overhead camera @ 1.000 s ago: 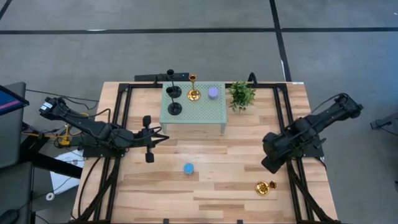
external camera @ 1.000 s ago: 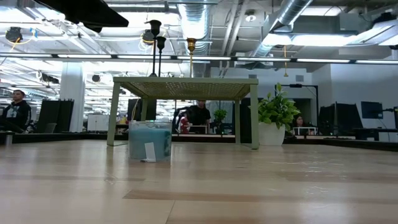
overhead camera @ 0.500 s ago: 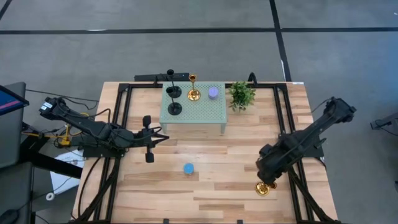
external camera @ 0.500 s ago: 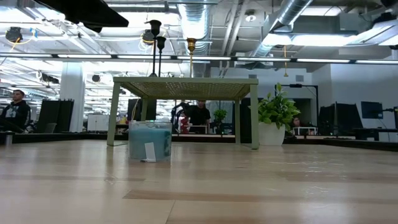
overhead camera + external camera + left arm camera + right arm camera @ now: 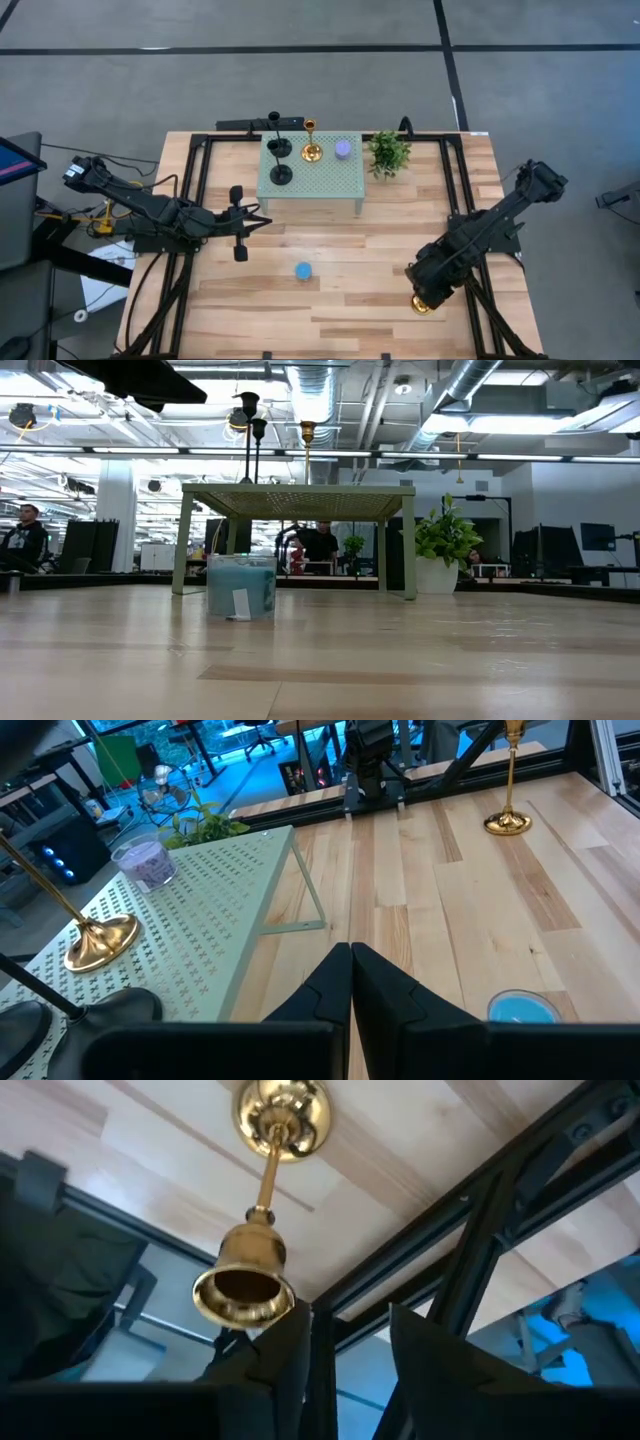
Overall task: Pick & Place candle stick holders
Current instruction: Put the gold candle holder on the shelf
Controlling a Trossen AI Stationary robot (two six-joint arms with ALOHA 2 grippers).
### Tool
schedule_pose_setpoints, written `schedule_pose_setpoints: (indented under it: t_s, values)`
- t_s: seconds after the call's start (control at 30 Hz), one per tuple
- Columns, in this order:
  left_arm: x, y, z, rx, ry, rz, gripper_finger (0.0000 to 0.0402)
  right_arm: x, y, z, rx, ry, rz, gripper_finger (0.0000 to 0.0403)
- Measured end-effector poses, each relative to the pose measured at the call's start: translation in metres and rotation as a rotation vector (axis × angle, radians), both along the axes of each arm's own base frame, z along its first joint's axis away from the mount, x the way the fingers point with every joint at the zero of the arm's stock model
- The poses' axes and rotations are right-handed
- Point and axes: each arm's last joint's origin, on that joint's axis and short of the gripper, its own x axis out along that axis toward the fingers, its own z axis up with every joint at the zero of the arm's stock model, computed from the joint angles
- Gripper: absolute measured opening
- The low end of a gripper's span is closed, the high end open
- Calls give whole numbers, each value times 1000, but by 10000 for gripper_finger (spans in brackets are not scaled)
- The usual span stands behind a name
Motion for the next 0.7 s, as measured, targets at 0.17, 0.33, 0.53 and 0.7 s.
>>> schedule_pose_setpoints:
  t_s: [0.17, 0.33, 0.53, 0.7]
  values:
    - [0, 0, 0, 0, 0, 0, 11, -4, -8, 10, 31, -44, -15, 156]
    - [0, 0, 0, 0, 0, 1, 11, -2, -9, 13, 38, -99, -17, 153]
    - [0, 0, 0, 0, 0, 0, 11, 6, -3, 11, 47, -184, -15, 122]
    - [0, 0, 0, 0, 0, 1, 11, 5, -4, 11, 29, -187, -17, 102]
